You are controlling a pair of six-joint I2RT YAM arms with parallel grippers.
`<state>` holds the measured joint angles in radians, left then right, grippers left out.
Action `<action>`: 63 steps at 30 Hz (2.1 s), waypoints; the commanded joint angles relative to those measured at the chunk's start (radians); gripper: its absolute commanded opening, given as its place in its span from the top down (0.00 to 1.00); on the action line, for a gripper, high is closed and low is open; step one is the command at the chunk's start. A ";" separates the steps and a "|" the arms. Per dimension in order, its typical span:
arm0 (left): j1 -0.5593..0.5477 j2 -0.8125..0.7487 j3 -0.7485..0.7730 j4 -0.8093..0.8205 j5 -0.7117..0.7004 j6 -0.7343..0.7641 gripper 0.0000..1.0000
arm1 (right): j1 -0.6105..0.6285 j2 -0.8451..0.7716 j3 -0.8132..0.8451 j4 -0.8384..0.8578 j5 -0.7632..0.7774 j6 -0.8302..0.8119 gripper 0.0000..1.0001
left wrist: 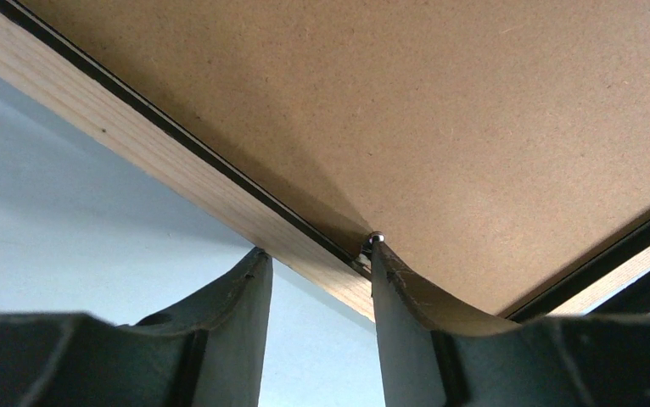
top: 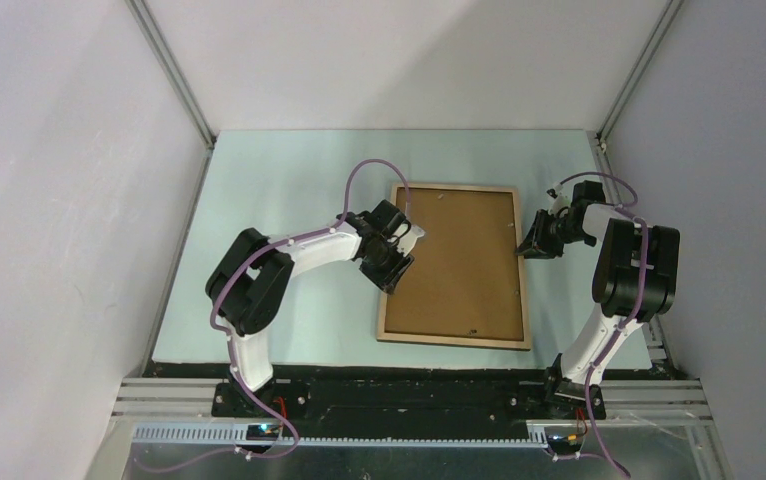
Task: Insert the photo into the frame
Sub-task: Install the photo frame at the center of the board.
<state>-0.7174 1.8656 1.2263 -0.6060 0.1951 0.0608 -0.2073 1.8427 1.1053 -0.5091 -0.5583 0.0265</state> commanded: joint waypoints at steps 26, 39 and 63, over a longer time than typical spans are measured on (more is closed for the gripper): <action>-0.013 -0.016 -0.009 0.029 -0.008 0.083 0.67 | -0.004 0.008 0.008 0.028 -0.077 0.012 1.00; -0.013 -0.026 -0.012 0.028 -0.033 0.100 0.68 | -0.001 0.006 0.008 0.028 -0.074 0.007 1.00; -0.013 -0.146 -0.014 0.026 -0.124 0.083 0.08 | 0.005 -0.041 0.009 0.022 -0.017 -0.023 0.64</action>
<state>-0.7261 1.7962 1.2163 -0.6010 0.1104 0.1314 -0.2062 1.8431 1.1053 -0.5072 -0.5587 0.0147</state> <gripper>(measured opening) 0.891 0.325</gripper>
